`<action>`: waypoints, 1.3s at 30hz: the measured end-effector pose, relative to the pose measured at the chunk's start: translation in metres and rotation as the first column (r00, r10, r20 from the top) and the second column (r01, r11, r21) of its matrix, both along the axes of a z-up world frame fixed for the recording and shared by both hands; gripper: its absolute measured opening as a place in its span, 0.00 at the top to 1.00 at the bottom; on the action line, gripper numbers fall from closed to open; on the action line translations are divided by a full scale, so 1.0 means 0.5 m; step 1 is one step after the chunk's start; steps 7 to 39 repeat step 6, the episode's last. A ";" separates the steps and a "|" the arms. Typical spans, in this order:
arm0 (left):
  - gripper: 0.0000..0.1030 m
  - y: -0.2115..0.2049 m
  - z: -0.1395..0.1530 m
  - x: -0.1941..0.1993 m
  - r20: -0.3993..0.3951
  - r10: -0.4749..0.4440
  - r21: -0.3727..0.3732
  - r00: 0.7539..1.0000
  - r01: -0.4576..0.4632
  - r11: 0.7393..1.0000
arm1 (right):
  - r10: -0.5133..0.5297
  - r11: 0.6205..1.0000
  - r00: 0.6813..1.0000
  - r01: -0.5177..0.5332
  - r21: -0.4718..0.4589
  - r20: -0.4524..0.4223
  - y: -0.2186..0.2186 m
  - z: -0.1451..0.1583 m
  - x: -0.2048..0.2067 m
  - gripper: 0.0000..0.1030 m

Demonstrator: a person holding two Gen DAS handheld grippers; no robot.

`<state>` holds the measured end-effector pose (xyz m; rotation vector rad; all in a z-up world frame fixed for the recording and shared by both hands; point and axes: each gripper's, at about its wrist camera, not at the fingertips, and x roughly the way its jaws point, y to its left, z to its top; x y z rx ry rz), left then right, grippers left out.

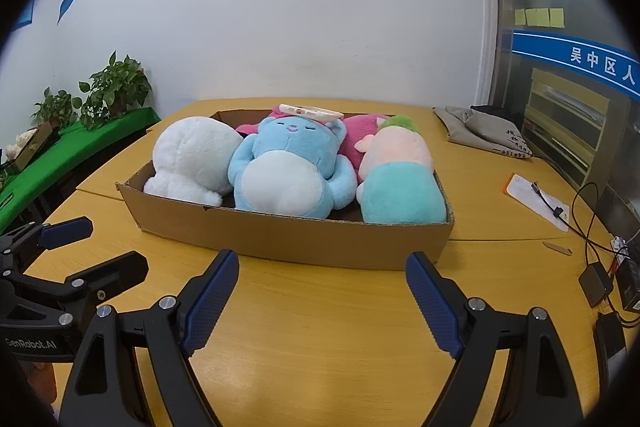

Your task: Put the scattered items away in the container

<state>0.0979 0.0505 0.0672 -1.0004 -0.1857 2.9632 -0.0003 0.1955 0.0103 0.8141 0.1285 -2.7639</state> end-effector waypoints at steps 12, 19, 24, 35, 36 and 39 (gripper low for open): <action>0.00 0.005 0.000 0.006 -0.027 -0.003 -0.003 1.000 0.003 1.000 | 0.004 1.000 1.000 -0.004 0.022 0.004 0.001 -0.006 0.007 0.17; 0.00 0.005 0.000 0.006 -0.027 -0.003 -0.003 1.000 0.003 1.000 | 0.004 1.000 1.000 -0.004 0.022 0.004 0.001 -0.006 0.007 0.17; 0.00 0.005 0.000 0.006 -0.027 -0.003 -0.003 1.000 0.003 1.000 | 0.004 1.000 1.000 -0.004 0.022 0.004 0.001 -0.006 0.007 0.17; 0.00 0.005 0.000 0.006 -0.027 -0.003 -0.003 1.000 0.003 1.000 | 0.004 1.000 1.000 -0.004 0.022 0.004 0.001 -0.006 0.007 0.17; 0.00 0.005 0.000 0.006 -0.027 -0.003 -0.003 1.000 0.003 1.000 | 0.004 1.000 1.000 -0.004 0.022 0.004 0.001 -0.006 0.007 0.17; 0.00 0.005 0.000 0.006 -0.027 -0.003 -0.003 1.000 0.003 1.000 | 0.004 1.000 1.000 -0.004 0.022 0.004 0.001 -0.006 0.007 0.17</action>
